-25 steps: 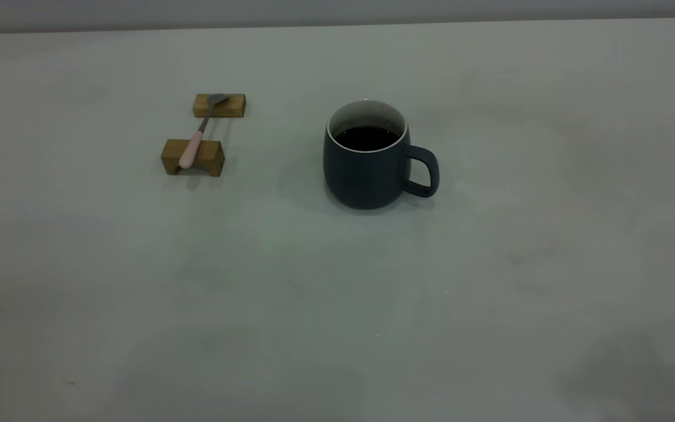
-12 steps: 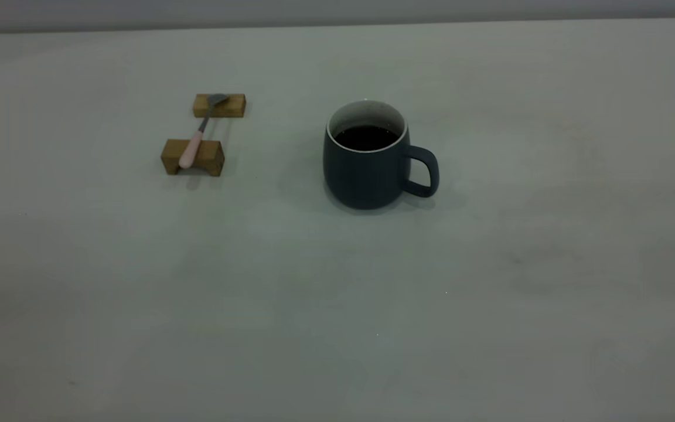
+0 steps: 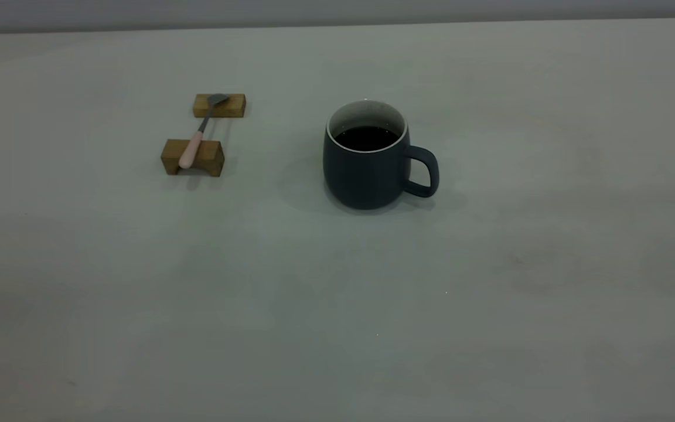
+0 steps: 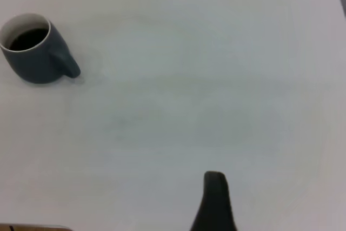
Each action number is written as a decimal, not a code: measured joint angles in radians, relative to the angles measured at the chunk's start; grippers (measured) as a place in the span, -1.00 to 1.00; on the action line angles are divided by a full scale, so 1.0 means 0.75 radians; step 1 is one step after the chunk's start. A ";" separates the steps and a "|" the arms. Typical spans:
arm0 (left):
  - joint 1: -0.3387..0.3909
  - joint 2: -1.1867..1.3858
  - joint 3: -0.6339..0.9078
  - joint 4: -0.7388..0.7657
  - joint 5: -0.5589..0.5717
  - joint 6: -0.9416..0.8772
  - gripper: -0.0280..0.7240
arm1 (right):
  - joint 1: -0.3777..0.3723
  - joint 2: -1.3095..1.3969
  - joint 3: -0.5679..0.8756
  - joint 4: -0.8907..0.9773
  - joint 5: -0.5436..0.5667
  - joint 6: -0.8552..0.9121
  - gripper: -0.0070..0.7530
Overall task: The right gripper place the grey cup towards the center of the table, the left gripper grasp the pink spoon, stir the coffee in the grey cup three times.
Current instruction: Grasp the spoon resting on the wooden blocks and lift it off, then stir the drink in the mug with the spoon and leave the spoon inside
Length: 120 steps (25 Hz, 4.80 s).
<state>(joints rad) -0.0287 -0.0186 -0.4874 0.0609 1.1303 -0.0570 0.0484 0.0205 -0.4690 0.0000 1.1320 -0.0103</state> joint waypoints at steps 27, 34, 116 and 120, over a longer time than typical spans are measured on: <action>0.000 0.000 0.000 0.000 0.000 0.000 0.14 | 0.000 0.000 0.000 0.000 0.000 -0.003 -0.37; 0.000 0.293 -0.054 0.049 -0.095 -0.106 0.25 | 0.000 -0.001 0.000 0.000 0.000 -0.003 -0.42; -0.365 3.182 -2.057 -1.371 0.050 -1.813 -0.48 | 0.000 -0.002 0.000 0.000 0.000 -0.003 -0.36; -0.368 3.264 -2.057 -1.577 0.050 -1.812 -0.48 | 0.000 -0.002 0.000 0.000 0.000 -0.003 -0.36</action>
<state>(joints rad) -0.3048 2.4292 -2.0303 -1.1219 1.1680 -1.4163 0.0482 0.0186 -0.4690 0.0000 1.1320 -0.0124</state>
